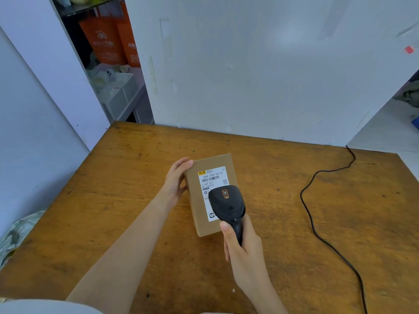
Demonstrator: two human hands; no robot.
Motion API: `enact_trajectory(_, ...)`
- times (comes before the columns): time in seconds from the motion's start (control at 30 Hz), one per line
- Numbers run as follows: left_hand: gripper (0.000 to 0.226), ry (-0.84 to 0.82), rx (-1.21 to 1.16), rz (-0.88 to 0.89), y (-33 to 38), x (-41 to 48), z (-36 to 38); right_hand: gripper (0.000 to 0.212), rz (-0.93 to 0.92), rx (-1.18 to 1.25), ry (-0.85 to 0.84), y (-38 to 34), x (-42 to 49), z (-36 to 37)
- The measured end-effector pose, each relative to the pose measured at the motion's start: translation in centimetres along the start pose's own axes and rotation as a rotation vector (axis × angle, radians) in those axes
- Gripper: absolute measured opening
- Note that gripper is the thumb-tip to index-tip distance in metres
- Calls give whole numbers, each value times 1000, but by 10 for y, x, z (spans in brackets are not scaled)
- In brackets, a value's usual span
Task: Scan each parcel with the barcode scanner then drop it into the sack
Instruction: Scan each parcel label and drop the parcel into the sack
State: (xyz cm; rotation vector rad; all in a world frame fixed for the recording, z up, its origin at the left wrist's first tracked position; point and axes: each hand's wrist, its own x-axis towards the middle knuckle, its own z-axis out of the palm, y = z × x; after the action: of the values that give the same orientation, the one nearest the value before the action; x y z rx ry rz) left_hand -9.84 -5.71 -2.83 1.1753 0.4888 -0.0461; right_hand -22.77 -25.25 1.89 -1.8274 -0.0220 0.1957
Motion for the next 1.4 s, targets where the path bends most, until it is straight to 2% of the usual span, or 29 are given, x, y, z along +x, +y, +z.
enact_trajectory(0.1,63,23,-11,2,2,-1,-6,50,-11,-78,95,11,8,-10)
enact_trajectory(0.27,53,112,-37,-5,7,-3,-22,37,14,-311,172,51,45,-29)
enact_trajectory(0.4,65,164,-36,-32,8,-8,-33,45,83,-591,164,81,72,-31)
enact_trajectory(0.53,61,185,-59,-51,10,-15,-40,50,176,-815,122,95,87,-24)
enact_trajectory(0.67,60,204,-70,-57,12,-17,-46,51,144,-936,116,103,91,-15)
enact_trajectory(0.77,68,215,-67,-62,11,-19,-50,53,120,-1010,126,107,93,-11)
enact_trajectory(0.87,73,219,-58,-70,11,-22,-52,53,153,-1074,120,107,95,-9)
enact_trajectory(0.97,65,228,-65,-70,14,-25,-57,52,232,-1120,160,94,95,-4)
enact_trajectory(1.03,63,238,-83,-72,16,-26,-61,51,183,-1096,259,78,94,0)
enact_trajectory(1.1,65,258,-108,-72,20,-27,-67,50,14,-975,310,62,93,6)
enact_trajectory(1.17,66,287,-141,-71,25,-29,-74,44,-138,-696,194,44,95,17)
enact_trajectory(1.23,71,312,-174,-72,30,-33,-82,44,-173,-442,-18,27,96,36)
enact_trajectory(1.3,73,351,-211,-64,35,-38,-93,46,-178,-316,-147,13,98,58)
enact_trajectory(1.4,67,449,-286,-48,42,-49,-117,46,-205,-258,-235,-1,100,94)
